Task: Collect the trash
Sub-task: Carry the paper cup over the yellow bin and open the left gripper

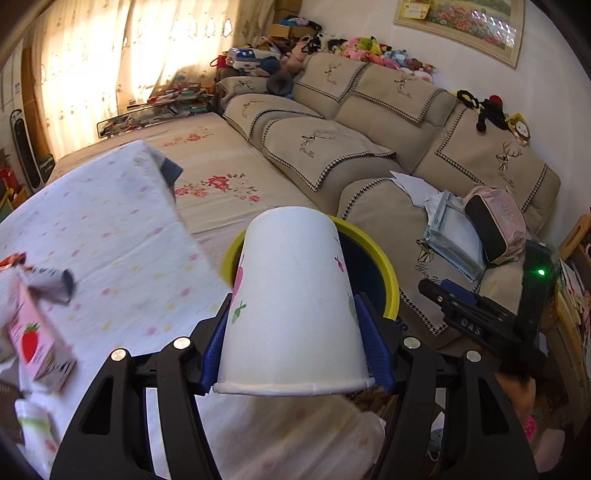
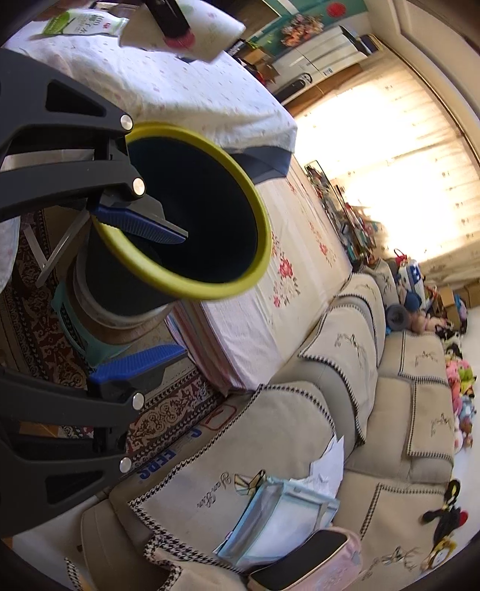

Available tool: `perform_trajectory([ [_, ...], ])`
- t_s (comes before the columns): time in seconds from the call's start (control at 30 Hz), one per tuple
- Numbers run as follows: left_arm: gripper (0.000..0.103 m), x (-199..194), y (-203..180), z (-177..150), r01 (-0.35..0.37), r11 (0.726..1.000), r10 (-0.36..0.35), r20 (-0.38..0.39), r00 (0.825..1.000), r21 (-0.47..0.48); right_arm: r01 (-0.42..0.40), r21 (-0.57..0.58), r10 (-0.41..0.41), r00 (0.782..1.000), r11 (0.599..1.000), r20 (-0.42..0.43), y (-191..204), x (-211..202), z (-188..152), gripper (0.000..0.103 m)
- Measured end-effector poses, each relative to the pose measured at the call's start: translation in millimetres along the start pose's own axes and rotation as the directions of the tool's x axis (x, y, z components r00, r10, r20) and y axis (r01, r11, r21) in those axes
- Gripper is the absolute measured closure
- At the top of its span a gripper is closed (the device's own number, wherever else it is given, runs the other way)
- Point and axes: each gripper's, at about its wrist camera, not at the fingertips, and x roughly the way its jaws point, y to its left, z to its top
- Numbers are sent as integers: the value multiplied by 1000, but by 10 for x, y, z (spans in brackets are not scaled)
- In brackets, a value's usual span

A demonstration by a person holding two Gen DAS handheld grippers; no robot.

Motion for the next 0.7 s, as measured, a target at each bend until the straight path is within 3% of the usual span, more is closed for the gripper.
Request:
perform_trajectory([
  [0.2,37,577,-258,263,5,1000,-4,-20,1000,29,-4,22,4,1000,1000,-20,-125,74,-28,47],
  [0.4,32,826,-332,332,-16,1000,16,-25,1000,26,-9,39,10,1000,999,-24,-201,92,-44,47],
  [0.47,27,808,-330,347,-21,1000,21,-14,1000,19,-8,43,9,1000,999,-23,-218,87,-45,46],
  [0.7,23,390,-218,329,-25,1000,26,50,998,-19,-16,42,17,1000,999,-22,-204,53,-58,44],
])
